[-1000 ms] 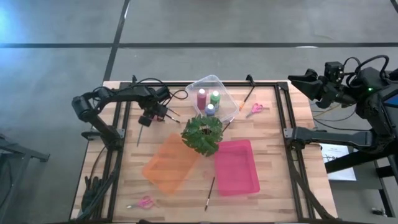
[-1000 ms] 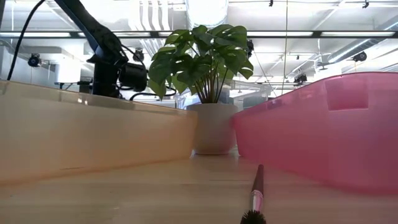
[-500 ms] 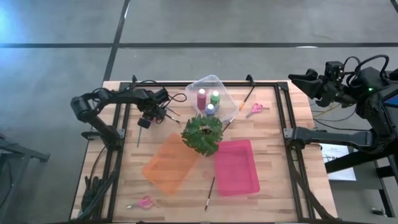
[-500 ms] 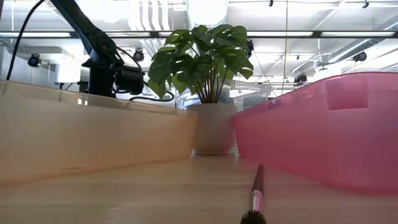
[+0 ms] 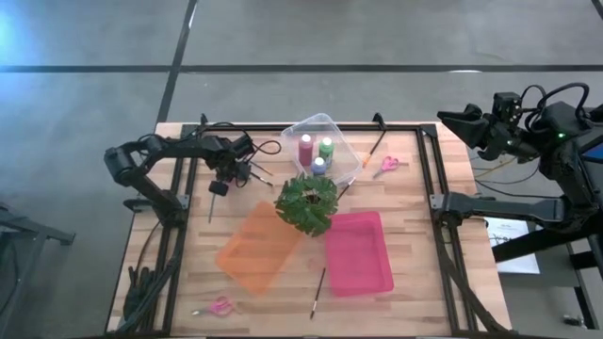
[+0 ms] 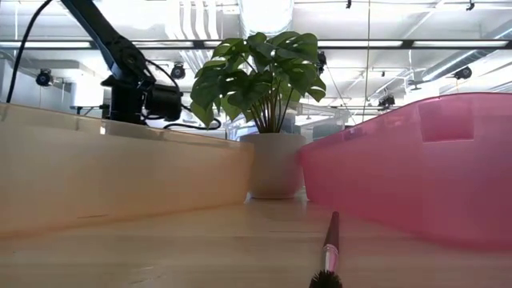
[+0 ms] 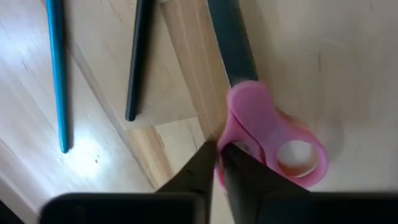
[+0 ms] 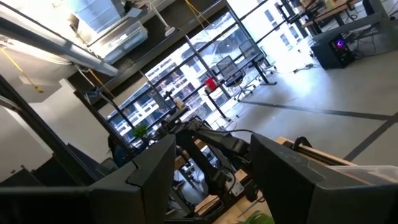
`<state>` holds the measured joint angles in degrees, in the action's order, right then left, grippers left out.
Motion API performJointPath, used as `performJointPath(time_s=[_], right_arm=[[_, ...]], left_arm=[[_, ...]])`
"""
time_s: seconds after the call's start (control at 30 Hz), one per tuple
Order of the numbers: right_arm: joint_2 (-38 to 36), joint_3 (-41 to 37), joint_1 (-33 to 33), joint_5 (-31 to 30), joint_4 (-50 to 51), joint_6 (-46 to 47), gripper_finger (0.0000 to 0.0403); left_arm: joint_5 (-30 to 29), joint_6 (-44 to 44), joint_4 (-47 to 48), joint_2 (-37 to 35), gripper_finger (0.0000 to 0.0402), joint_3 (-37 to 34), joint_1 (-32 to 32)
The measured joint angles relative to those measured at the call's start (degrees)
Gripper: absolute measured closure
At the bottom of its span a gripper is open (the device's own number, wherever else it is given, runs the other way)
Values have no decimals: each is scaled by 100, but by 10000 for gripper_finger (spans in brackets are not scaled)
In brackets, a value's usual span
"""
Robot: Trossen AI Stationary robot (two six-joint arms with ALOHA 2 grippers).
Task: Pick & Place Paint Supplies
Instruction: Put the top left pink scissor into the pink bin
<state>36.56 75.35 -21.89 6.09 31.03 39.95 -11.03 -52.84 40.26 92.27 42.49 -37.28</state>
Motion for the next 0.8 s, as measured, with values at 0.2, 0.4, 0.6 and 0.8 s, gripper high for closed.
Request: performJointPath(time_s=[0.2, 0.4, 0.6, 0.8], right_arm=[[2, 0, 0, -14, 0, -2, 200], [2, 0, 0, -14, -13, 17, 200], [2, 0, 0, -13, -61, -17, 200], [2, -2, 0, -7, -151, -107, 200]], left_arm=[[124, 457, 19, -4, 392, -1, 0], [336, 589, 267, -24, 395, 130, -10], [1281, 813, 771, -332, 397, 358, 22], [1487, 1098, 1330, -435, 398, 548, 50]])
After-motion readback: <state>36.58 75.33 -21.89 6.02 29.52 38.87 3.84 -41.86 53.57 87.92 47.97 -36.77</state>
